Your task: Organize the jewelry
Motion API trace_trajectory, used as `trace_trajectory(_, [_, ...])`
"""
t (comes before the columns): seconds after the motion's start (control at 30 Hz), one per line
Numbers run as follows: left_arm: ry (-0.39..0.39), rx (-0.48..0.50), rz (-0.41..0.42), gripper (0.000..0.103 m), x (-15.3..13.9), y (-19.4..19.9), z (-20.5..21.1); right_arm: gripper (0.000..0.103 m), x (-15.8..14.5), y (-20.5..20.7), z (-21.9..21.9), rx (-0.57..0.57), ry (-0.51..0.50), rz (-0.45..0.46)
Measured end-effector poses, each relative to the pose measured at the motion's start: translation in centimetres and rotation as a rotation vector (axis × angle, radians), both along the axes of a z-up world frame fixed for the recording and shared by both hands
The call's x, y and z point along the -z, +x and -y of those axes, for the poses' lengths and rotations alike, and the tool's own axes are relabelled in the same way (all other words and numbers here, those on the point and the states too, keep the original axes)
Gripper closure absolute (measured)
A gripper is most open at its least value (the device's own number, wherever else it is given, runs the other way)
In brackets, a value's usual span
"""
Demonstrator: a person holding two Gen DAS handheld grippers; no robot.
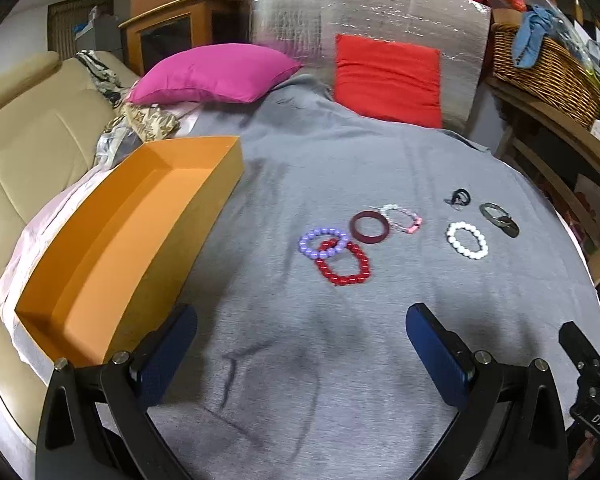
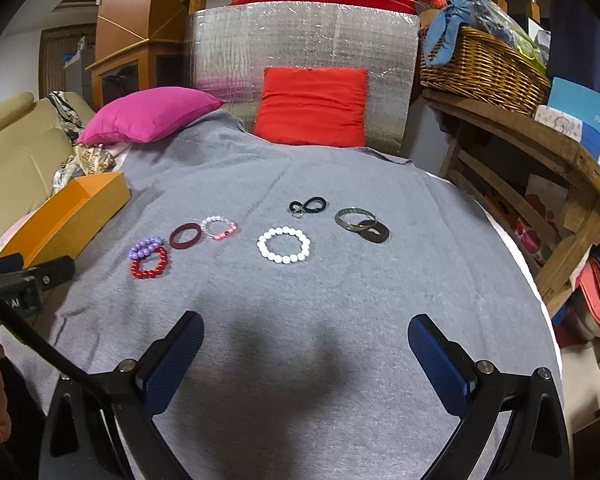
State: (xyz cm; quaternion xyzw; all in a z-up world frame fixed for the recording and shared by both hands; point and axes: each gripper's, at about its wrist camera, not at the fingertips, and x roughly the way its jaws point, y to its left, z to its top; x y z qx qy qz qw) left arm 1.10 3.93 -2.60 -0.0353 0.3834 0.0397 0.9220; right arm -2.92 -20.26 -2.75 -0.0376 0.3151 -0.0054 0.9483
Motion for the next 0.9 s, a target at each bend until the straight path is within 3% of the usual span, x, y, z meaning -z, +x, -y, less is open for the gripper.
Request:
trace_trajectory(0.47, [0.001, 0.003, -0.012, 0.000, 0.4, 0.6, -0.2, 0.000, 0.3, 0.8, 0.0, -0.004, -0.003, -0.016])
trace_trajectory(0.9, [-0.005, -0.013, -0.039, 0.000, 1.6, 2.0, -1.7, 0.001, 2.2, 6.4, 1.2, 0.014, 0.110, -0.164])
